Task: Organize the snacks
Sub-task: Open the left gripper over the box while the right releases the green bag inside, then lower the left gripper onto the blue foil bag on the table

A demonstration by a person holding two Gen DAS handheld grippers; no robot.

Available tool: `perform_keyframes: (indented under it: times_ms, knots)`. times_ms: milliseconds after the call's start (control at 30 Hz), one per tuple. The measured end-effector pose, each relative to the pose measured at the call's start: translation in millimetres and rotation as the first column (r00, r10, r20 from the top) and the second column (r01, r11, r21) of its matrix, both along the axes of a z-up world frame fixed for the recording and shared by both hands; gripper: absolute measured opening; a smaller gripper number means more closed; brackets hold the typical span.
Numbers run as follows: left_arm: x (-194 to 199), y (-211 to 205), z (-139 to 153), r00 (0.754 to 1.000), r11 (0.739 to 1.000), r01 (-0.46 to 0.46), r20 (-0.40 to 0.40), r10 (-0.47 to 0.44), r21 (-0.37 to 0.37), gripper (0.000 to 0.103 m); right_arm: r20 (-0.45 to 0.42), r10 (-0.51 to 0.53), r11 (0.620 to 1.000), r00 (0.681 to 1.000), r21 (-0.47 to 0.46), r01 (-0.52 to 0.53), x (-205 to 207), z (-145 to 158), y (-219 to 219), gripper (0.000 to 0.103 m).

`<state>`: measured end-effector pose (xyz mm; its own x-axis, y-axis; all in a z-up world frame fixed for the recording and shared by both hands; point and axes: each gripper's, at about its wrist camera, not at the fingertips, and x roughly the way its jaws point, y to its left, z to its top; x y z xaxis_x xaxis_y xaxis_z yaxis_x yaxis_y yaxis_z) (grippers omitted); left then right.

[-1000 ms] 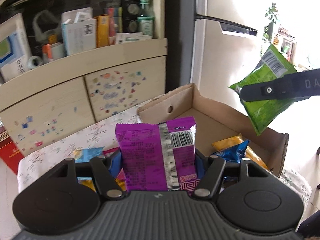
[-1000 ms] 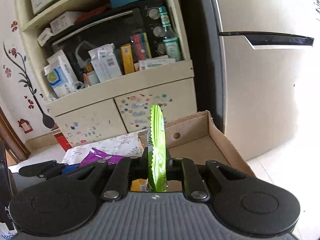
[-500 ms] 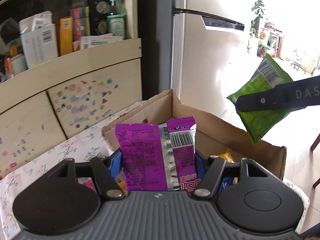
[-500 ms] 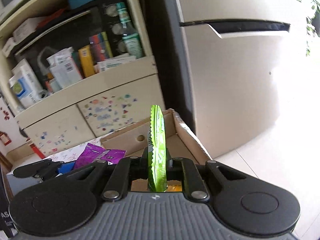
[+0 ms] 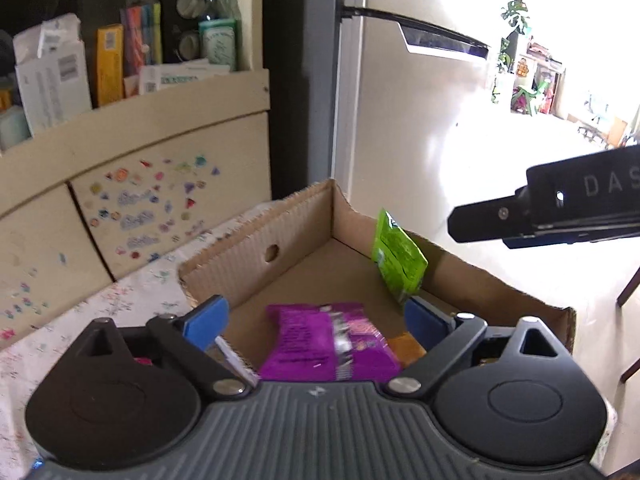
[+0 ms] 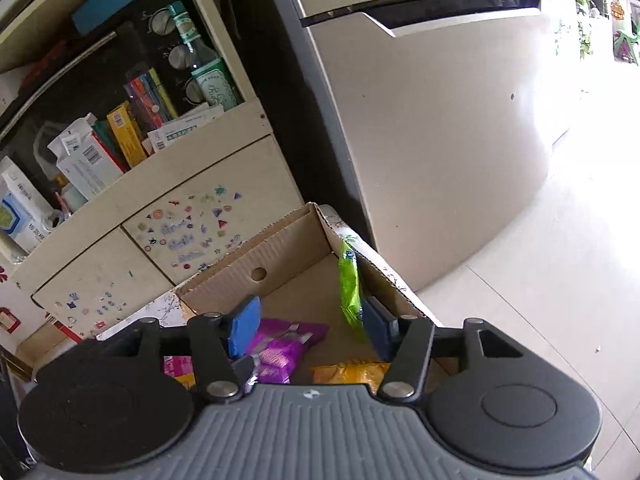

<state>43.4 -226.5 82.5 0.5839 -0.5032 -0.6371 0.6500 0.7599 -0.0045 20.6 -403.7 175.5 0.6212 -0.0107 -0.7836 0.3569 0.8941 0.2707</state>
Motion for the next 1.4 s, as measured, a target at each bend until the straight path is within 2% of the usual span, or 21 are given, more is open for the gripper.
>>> perform_keyframes:
  times_ms: [267,367,600,700,967,1200,1400]
  knots:
    - [-2.4,26.1,11.0,1.0,0.998,-0.026,-0.009,0.026,0.065,0.096,0.0,0.054,0.998,0.999,0.029,-0.054,3.3,-1.2,9.9,0.069]
    - [-2.0,41.6,13.5,0.998,0.997,-0.034,-0.042,0.037,0.064,0.096,0.001,0.088,0.995,0.996,0.037,-0.088,5.3,-2.1,17.3,0.071]
    - [1.3,78.3,20.2,0.996,0.996,-0.066,-0.06,0.07,0.059,0.096,0.004,0.181,0.982,0.984,0.052,-0.181,8.6,-4.1,38.6,0.075]
    - [3.2,93.7,18.7,0.995,0.993,-0.077,-0.063,0.083,0.085,0.096,0.004,0.227,0.972,0.974,0.053,-0.227,10.5,-5.1,49.7,0.075]
    - [12.5,130.8,12.9,0.987,0.984,-0.13,-0.08,0.14,0.121,0.096,-0.006,0.345,0.937,0.938,0.051,-0.345,15.3,-10.2,81.6,0.076]
    - [20.7,158.2,1.4,0.981,0.975,-0.156,-0.094,0.172,0.159,0.096,-0.033,0.46,0.887,0.887,0.05,-0.459,19.3,-18.8,114.5,0.076]
    - [31.9,184.6,-12.4,0.965,0.969,-0.196,-0.147,0.218,0.151,0.096,-0.075,0.524,0.85,0.848,0.105,-0.516,24.4,-32.1,136.5,0.076]
